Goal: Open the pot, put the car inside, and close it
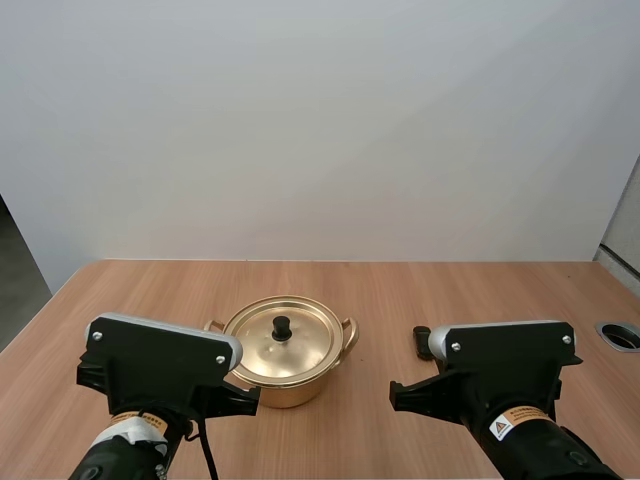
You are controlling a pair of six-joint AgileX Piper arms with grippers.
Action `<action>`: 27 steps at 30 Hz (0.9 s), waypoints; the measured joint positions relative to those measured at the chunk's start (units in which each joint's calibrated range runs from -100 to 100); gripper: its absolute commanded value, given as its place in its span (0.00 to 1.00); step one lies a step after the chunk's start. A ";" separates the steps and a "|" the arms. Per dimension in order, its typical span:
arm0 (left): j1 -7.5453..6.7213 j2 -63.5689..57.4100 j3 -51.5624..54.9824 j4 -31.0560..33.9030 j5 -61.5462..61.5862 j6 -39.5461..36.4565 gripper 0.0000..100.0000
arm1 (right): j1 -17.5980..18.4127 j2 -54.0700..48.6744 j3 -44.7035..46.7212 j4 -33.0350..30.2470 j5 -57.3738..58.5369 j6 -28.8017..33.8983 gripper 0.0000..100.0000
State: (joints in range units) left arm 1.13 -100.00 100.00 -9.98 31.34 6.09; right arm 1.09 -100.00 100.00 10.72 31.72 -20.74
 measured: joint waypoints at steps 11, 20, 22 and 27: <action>0.00 0.00 0.00 3.97 -6.55 0.31 0.00 | 0.00 0.00 0.00 -0.42 -5.00 -0.47 0.00; 0.00 4.49 -7.66 13.83 1.34 -0.59 0.00 | 0.00 4.49 -5.35 -13.98 -23.22 -1.33 0.00; 0.00 8.04 -10.69 13.75 4.36 -2.45 0.00 | -0.38 8.34 -9.28 -17.39 -23.34 -0.09 0.00; -0.07 17.66 -19.79 12.44 9.81 -4.86 0.00 | -0.68 17.89 -19.35 -21.45 -14.10 3.77 0.00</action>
State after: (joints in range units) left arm 1.07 -82.34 80.21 2.45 41.16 1.22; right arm 0.41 -82.11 80.65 -10.73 17.62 -16.97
